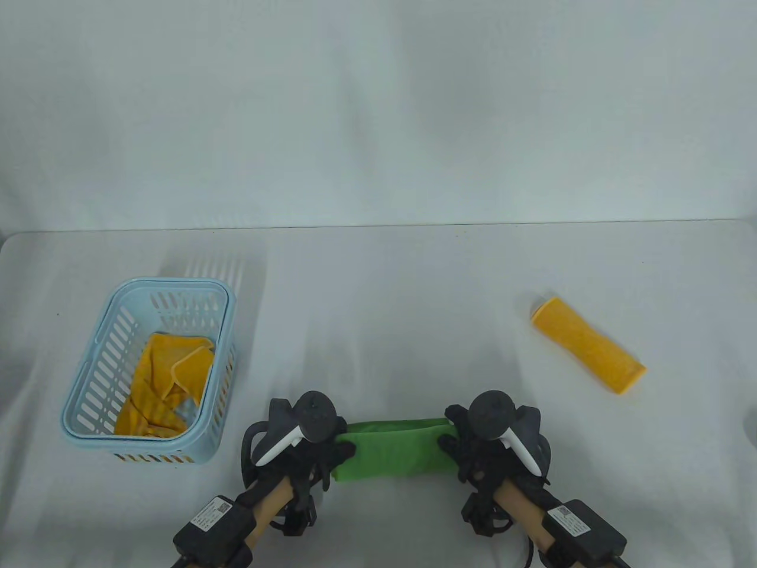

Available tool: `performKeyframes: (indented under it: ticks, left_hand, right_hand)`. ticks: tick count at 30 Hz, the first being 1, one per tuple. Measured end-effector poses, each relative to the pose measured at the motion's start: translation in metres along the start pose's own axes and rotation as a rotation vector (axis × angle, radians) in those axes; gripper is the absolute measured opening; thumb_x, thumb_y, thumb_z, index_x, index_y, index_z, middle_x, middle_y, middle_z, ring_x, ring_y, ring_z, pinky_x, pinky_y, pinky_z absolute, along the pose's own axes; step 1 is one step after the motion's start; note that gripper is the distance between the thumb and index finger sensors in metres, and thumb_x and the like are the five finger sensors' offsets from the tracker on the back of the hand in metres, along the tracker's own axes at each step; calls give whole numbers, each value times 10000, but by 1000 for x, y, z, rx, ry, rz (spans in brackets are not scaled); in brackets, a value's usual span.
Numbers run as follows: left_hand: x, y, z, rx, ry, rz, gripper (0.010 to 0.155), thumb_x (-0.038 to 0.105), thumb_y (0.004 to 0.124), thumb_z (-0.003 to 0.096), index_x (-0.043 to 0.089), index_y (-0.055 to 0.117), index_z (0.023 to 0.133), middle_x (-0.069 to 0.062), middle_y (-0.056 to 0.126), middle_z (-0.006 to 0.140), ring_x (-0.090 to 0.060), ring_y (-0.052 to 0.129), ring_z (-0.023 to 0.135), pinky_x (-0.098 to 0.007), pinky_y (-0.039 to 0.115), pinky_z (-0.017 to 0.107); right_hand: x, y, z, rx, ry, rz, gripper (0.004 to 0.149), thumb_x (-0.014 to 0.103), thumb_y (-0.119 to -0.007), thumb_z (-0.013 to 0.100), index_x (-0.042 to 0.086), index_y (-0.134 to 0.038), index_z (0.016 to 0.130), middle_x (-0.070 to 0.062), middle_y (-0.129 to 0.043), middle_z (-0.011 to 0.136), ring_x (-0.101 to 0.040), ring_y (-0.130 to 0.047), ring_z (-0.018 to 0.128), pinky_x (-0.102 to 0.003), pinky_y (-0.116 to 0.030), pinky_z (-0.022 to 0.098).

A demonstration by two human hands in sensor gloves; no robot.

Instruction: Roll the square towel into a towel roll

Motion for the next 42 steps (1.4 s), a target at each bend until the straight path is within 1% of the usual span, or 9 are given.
performKeyframes:
  ticks: [4, 8, 13, 20, 23, 28, 31, 37, 42]
  left_hand:
    - [-7, -3, 0, 16, -29, -20, 689, 596, 712, 356, 297, 701, 977, 115, 978, 728, -155, 1034, 572, -460, 782, 635]
    - [-9, -8, -2, 32, -32, -26, 694, 603, 713, 351, 310, 700, 981, 99, 959, 792, -172, 1023, 638, -473, 770, 647]
    - [-5, -15, -6, 76, -13, 12, 734, 629, 720, 335, 321, 676, 1000, 75, 906, 901, -209, 981, 776, -498, 744, 673]
    - [6, -27, -15, 153, 31, 78, 777, 656, 724, 320, 331, 644, 1021, 60, 847, 978, -239, 930, 862, -523, 716, 696]
    - [10, -34, -20, 194, 45, 101, 793, 668, 720, 315, 338, 631, 1030, 54, 817, 1011, -254, 899, 904, -538, 698, 708]
    - [16, -52, -33, 286, 78, 114, 808, 680, 714, 313, 348, 609, 1041, 45, 764, 1058, -275, 846, 958, -559, 669, 724]
    - [17, -62, -41, 332, 88, 105, 806, 678, 714, 315, 346, 611, 1042, 44, 757, 1063, -278, 839, 963, -564, 662, 727]
    - [15, -81, -54, 412, 103, 72, 801, 675, 716, 317, 348, 610, 1041, 40, 750, 1067, -284, 832, 967, -567, 659, 727]
    - [13, -86, -59, 427, 113, 54, 798, 670, 717, 321, 340, 618, 1041, 38, 750, 1068, -290, 830, 967, -570, 657, 726]
  right_hand:
    - [-3, 4, 0, 5, -2, 32, 677, 562, -747, 316, 357, -589, 941, 35, -817, 815, -264, -802, 720, -526, -646, 618]
    - [-3, 8, -1, 4, 1, 59, 706, 576, -751, 308, 356, -566, 953, 32, -781, 880, -279, -781, 788, -540, -636, 629]
    - [0, 14, -3, -5, 23, 47, 733, 592, -755, 300, 365, -538, 963, 35, -719, 949, -295, -728, 871, -558, -608, 655]
    - [5, 18, -8, -13, 51, 46, 750, 586, -766, 298, 373, -509, 970, 42, -630, 1016, -314, -628, 962, -583, -549, 691]
    - [10, 18, -10, -1, 90, 49, 752, 571, -769, 304, 376, -486, 973, 51, -574, 1046, -319, -557, 1006, -599, -498, 715]
    - [30, 18, -21, 10, 218, -2, 755, 526, -776, 321, 388, -428, 977, 92, -456, 1091, -304, -408, 1074, -616, -379, 752]
    - [45, 16, -30, 6, 290, -41, 759, 515, -780, 323, 391, -414, 976, 100, -432, 1096, -297, -373, 1084, -614, -359, 758]
    - [82, 1, -46, 31, 397, -200, 779, 542, -780, 313, 384, -416, 983, 88, -449, 1098, -306, -419, 1076, -619, -398, 749]
    - [107, -38, -38, 138, 400, -434, 867, 595, -775, 288, 379, -325, 998, 98, -359, 1116, -302, -348, 1091, -620, -370, 756]
Point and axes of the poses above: the tracker on the back of each hand, its own x axis roughly to the thumb side, its own z axis roughly from the wrist to the fingertips, y = z × x, the point moved 4 cm from there along z, roughly from the wrist to the fingertips
